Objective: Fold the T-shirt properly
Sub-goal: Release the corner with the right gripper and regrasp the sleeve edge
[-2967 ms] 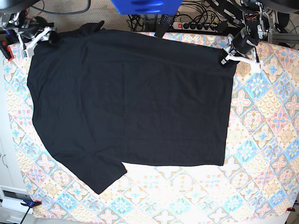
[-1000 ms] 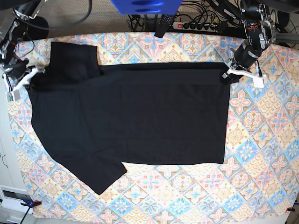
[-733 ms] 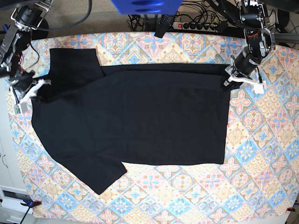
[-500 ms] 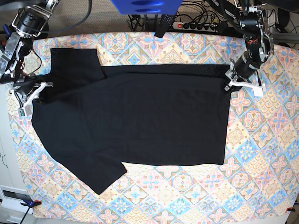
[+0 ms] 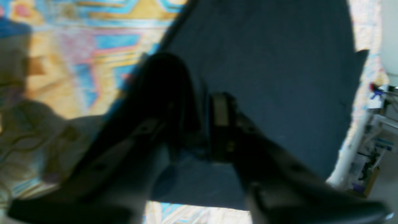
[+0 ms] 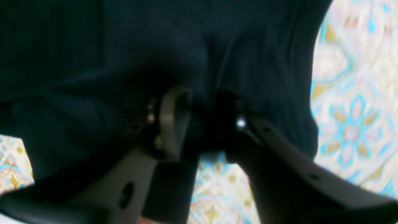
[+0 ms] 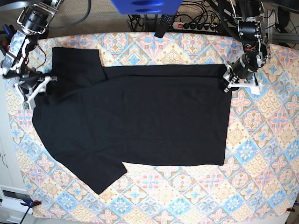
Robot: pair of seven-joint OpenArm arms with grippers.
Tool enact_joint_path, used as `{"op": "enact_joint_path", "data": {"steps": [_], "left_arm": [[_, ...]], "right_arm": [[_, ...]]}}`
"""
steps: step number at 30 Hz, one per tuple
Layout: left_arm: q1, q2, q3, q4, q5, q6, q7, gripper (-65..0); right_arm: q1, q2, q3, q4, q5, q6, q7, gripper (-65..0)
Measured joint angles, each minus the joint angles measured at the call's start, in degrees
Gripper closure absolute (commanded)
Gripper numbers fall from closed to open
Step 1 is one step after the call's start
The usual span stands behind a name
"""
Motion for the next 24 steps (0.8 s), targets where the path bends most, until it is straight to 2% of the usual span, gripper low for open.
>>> {"op": "enact_joint_path", "data": {"steps": [7, 12, 17, 24], "left_arm": [[-0.3, 0.0, -0.1, 0.0, -1.0, 0.0, 0.0, -22.8], [1.1, -2.6, -0.2, 0.0, -9.4, -0.1, 0.0, -22.8], [3.2, -4.3, -0.2, 0.0, -13.4, 0.3, 0.2, -22.8], [3.2, -4.7, -0.2, 0.0, -13.6, 0.0, 0.0, -22.6]], "right_arm": [[-6.8, 0.7, 2.8, 8.2, 0.0, -0.2, -0.1, -25.0], [-13.9, 1.0, -0.1, 12.1, -0.2, -0.5, -0.1, -25.1], [-15.9, 0.5, -4.8, 10.5, 0.7, 0.3, 0.6, -25.1], [-16.1, 0.9, -4.8, 3.0, -0.1, -0.2, 1.1, -25.1]]}}
